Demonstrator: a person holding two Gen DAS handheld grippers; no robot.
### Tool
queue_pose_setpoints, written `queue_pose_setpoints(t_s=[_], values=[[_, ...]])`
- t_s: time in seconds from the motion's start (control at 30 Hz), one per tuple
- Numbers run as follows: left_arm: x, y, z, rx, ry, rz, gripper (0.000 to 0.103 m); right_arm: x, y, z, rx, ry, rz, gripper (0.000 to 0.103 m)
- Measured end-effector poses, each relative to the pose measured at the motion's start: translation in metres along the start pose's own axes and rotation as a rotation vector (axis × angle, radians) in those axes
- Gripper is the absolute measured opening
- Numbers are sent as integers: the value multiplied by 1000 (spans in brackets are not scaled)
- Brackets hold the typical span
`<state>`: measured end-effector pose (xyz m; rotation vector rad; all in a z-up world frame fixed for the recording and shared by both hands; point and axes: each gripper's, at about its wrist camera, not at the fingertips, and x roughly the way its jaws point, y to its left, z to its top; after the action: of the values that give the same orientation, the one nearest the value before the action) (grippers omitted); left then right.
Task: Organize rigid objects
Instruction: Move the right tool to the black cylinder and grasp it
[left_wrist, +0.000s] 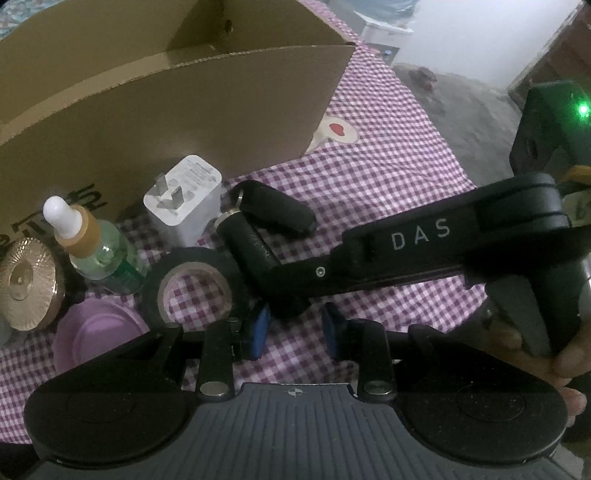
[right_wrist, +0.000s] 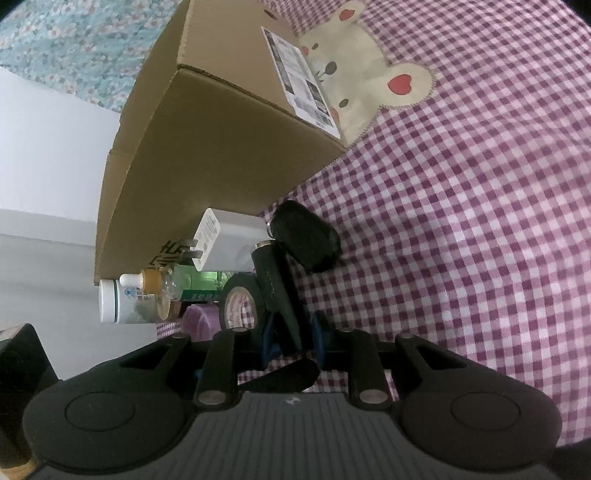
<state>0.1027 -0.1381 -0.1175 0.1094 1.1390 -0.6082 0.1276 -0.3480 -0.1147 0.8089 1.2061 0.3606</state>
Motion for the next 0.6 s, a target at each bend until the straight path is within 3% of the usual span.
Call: queue_pose_setpoints(t_s=[0.33, 0.6], values=[[5, 4, 3, -17, 15, 40, 26, 11, 22, 16, -33, -1, -10, 25], [-7, -1, -1, 12, -12, 61, 24, 6, 22, 4, -18, -17, -3, 24]])
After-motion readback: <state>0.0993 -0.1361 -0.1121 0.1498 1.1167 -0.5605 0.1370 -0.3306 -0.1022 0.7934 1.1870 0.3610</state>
